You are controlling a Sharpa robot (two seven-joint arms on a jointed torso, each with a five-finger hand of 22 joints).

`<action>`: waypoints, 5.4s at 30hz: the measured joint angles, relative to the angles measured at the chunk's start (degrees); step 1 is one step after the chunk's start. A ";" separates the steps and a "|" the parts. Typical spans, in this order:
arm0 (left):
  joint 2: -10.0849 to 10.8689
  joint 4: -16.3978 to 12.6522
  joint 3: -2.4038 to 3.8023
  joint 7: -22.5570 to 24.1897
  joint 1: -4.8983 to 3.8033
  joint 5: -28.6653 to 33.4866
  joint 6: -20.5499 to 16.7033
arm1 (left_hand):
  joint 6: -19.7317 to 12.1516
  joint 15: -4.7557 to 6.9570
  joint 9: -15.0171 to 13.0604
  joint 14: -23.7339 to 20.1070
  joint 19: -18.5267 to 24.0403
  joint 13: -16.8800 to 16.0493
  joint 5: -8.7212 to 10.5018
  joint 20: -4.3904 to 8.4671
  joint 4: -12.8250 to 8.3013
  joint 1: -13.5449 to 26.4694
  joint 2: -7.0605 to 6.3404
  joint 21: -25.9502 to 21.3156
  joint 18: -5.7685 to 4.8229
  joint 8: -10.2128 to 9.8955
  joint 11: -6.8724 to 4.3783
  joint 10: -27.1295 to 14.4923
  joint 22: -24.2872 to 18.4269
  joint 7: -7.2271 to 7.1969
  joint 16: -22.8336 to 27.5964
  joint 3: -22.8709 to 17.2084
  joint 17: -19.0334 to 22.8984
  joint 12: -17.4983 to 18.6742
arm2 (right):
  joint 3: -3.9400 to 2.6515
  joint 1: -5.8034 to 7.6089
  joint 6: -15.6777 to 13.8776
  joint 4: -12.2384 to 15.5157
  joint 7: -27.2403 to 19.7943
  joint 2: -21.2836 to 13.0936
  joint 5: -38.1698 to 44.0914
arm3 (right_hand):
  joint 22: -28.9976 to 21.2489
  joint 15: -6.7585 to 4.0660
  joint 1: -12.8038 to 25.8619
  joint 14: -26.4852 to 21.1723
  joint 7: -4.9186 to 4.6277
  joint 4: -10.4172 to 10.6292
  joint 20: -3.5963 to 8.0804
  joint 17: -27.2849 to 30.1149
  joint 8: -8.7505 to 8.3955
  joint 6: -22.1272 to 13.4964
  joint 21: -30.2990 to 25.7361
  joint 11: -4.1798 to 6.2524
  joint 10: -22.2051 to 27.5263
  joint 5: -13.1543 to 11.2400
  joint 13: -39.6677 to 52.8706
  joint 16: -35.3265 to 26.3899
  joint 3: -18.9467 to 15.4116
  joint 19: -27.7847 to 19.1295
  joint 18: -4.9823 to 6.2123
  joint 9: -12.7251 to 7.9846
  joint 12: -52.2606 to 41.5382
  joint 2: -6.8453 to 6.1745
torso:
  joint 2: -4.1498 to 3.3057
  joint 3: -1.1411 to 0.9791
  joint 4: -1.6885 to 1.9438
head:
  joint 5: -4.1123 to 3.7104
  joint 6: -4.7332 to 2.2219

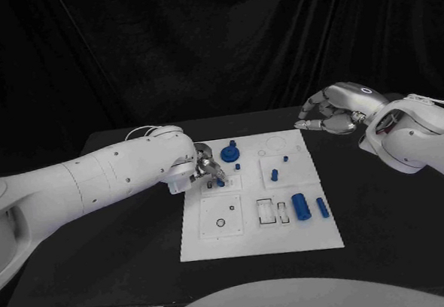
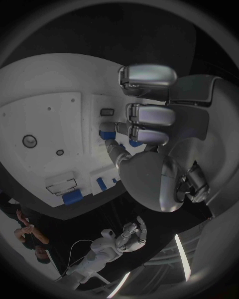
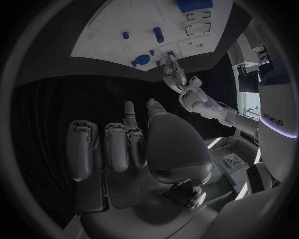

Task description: Assemble the parts on the task board

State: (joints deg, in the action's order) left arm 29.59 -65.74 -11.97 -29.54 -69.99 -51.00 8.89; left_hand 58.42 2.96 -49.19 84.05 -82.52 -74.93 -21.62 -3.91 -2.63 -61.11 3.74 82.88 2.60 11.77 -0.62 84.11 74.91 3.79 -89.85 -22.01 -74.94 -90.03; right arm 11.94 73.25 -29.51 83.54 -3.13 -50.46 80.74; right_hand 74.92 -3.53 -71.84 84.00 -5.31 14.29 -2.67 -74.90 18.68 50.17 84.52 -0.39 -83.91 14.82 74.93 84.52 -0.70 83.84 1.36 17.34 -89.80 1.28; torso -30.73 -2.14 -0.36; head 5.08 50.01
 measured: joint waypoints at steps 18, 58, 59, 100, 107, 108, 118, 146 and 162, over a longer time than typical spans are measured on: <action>-0.41 0.43 -0.04 0.05 0.13 0.03 0.30 | 0.03 0.00 0.12 0.00 0.00 0.00 0.16 0.00 0.00 0.00 0.00 -0.23 0.00 -0.01 0.00 0.00 0.00 0.02 0.00 0.00 0.00 0.00 | 0.00 -0.12 0.07 -0.05 0.07 0.04 0.00 | -0.01 0.00 0.00 0.00 0.00 0.00 -0.21 0.00 0.00 0.00 0.00 0.00 0.00 0.00 -0.01 0.00 0.00 0.21 0.00 0.01 0.00 0.00 | -0.01 0.02 0.01 | 0.10 0.00; -0.31 0.65 -0.12 -1.33 0.53 -0.06 1.14 | -0.26 -0.41 -0.63 0.00 0.21 0.00 18.45 -0.20 12.85 8.97 -2.19 -1.33 0.00 -0.69 0.64 -0.18 0.03 0.50 0.00 13.18 0.02 0.00 | 0.00 -0.20 0.23 -0.07 0.13 -0.16 0.00 | -0.01 0.00 0.00 0.00 -0.20 0.00 -0.21 0.00 0.00 0.20 0.00 -0.20 -0.20 0.00 -0.03 0.00 0.00 0.20 0.00 -0.04 0.00 0.00 | -0.01 0.01 0.00 | -0.05 0.00; -0.03 0.36 -0.14 -1.33 0.57 -0.07 1.00 | -0.16 -0.41 -1.04 0.00 0.21 0.00 18.45 -0.21 13.06 8.97 -2.19 -1.33 0.00 -0.33 0.64 -0.18 0.03 0.39 0.00 13.58 0.02 0.00 | 0.00 -0.21 0.24 -0.07 0.13 -0.17 0.00 | -0.01 0.00 0.00 0.00 -0.20 0.00 -0.21 0.00 0.00 0.20 0.00 -0.20 -0.20 0.00 -0.03 0.00 0.00 0.20 0.00 -0.04 0.00 0.00 | -0.01 0.01 0.00 | -0.07 0.00; 3.88 2.56 -0.22 3.35 -3.10 -4.35 -6.51 | -3.37 0.83 -16.28 0.00 -1.44 0.00 18.07 1.02 14.98 1.05 -0.68 0.45 0.00 12.64 -0.91 -0.27 0.01 -1.73 0.00 19.69 0.03 0.00 | 0.00 -0.43 0.52 -0.41 0.07 -0.22 0.00 | 0.02 0.00 1.21 0.00 -0.20 1.03 -0.20 0.00 -0.46 0.20 0.00 -0.20 -0.20 -0.67 0.00 0.00 -1.03 0.20 0.00 -0.31 0.00 0.60 | -0.03 0.02 0.03 | -0.06 0.00; 1.56 7.26 -0.21 3.95 -2.49 -4.86 -5.94 | -3.37 0.83 -16.47 -0.01 -1.44 0.00 18.07 1.02 14.96 0.99 -0.74 0.45 0.01 12.64 -0.90 -0.27 0.01 -1.73 0.00 19.71 0.03 0.00 | 0.00 -0.51 0.69 -0.41 0.06 -0.23 0.00 | 0.01 0.00 1.21 0.00 -0.20 1.03 -0.20 0.00 -0.46 0.20 0.00 -0.20 -0.20 -0.67 0.00 0.00 -1.03 0.20 0.00 -0.30 0.00 0.59 | -0.04 0.04 0.02 | -0.04 0.00; 1.22 7.88 -0.21 4.07 -2.36 -4.92 -5.81 | -3.37 0.83 -16.50 -0.01 -1.44 0.00 18.07 1.02 14.96 0.99 -0.74 0.44 0.01 12.64 -0.90 -0.27 0.01 -1.73 0.00 19.71 0.03 0.00 | 0.00 -0.53 0.72 -0.41 0.06 -0.23 0.00 | 0.01 0.00 1.21 0.00 -0.20 1.03 -0.20 0.00 -0.46 0.20 0.00 -0.20 -0.20 -0.67 0.00 0.00 -1.03 0.20 0.00 -0.30 0.00 0.60 | -0.05 0.04 0.02 | -0.04 0.00; -0.51 11.16 -0.22 4.84 -1.54 -5.15 -4.36 | -4.39 0.83 -16.84 -0.01 -1.44 0.00 18.07 1.02 14.80 0.99 -0.74 0.20 0.00 12.86 -0.90 -0.27 0.00 -1.53 0.00 19.87 0.03 0.00 | 0.00 -0.75 0.88 -0.47 0.06 -0.16 0.00 | 0.00 0.00 1.21 0.00 -0.20 1.03 -0.20 0.00 -0.46 0.20 0.00 -0.20 -0.20 -0.67 -0.01 0.00 -1.03 0.20 0.00 -0.37 0.00 0.59 | -0.10 0.14 0.03 | 0.01 0.00; -2.93 15.36 -0.20 7.89 -0.31 -5.31 -1.40 | -6.33 0.40 -16.60 0.00 -1.44 0.00 17.90 1.02 15.10 0.50 -0.24 -0.45 0.00 11.40 -0.30 -0.09 0.00 -0.61 0.00 20.34 0.04 0.00 | 0.00 -0.97 1.18 -0.69 0.06 0.00 0.00 | -0.01 0.00 1.20 0.00 -0.20 1.03 -0.20 0.00 -0.46 0.20 0.00 -0.20 -0.20 -0.67 -0.02 0.00 -1.03 0.20 0.00 -0.41 0.00 0.59 | -0.01 0.01 -0.02 | 0.24 0.00; -3.75 16.59 -0.22 7.95 0.00 -5.34 -0.18 | -6.74 0.40 -16.40 0.00 -1.22 0.00 17.55 0.80 15.03 0.27 -0.01 -0.68 0.00 10.96 -0.30 -0.09 0.00 -0.62 0.00 20.41 0.04 0.00 | 0.00 -0.98 1.18 -0.62 0.06 -0.11 0.00 | -0.01 0.00 1.20 0.00 -0.20 1.03 -0.20 0.00 -0.46 0.20 0.00 -0.20 -0.20 -0.66 -0.03 0.00 -1.03 0.20 0.01 -0.41 0.00 0.59 | 0.00 0.01 -0.01 | 0.18 0.00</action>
State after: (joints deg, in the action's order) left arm 25.83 -49.15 -12.19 -21.60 -69.98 -56.34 8.70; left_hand 51.69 3.36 -65.59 84.05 -83.75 -74.93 -4.07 -3.11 12.40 -60.84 3.73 82.19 2.61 22.72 -0.92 84.01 74.90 3.17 -89.85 -1.60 -74.90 -90.03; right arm 11.93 72.27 -28.34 82.93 -3.08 -50.56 80.74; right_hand 74.91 -3.53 -70.64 83.99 -5.51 15.32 -2.87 -74.90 18.23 50.36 84.52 -0.59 -84.11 14.15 74.91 84.52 -1.73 84.05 1.36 16.94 -89.80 1.87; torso -30.73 -2.14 -0.36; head 5.26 50.01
